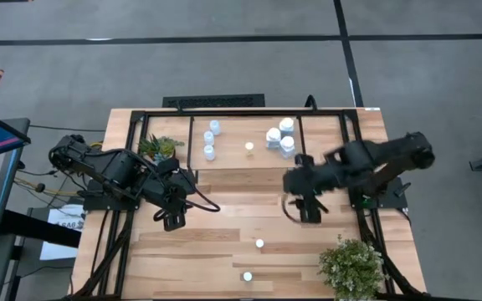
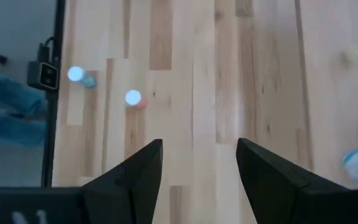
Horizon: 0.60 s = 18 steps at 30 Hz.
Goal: Pick and place medicine bottles onto shelf by color
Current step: Put the blue pill bottle on the shelf
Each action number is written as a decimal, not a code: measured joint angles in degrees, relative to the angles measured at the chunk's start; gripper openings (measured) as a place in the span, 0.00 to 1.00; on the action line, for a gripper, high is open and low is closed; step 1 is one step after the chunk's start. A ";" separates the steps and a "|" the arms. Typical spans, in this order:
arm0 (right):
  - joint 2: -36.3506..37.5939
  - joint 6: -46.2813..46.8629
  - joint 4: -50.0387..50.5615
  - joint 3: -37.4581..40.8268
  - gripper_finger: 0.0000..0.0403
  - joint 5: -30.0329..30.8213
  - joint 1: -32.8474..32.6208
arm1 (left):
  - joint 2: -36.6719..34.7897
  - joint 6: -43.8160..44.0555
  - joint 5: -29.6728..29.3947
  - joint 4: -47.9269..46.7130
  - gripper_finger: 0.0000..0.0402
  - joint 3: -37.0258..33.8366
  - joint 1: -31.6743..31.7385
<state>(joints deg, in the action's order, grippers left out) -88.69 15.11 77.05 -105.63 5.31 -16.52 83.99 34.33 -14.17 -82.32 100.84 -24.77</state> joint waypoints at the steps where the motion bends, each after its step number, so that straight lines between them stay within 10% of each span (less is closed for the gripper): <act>1: 1.21 2.33 -1.35 2.38 0.56 1.03 -1.81 | 0.00 0.00 0.00 0.00 0.52 0.01 0.00; 18: 6.76 26.63 -20.87 30.56 0.56 12.84 -22.34 | 0.51 2.98 0.37 4.33 0.52 -0.72 -2.32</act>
<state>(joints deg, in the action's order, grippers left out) -81.93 41.73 56.17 -75.07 18.15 -38.86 84.49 37.31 -13.81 -78.00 100.11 -27.09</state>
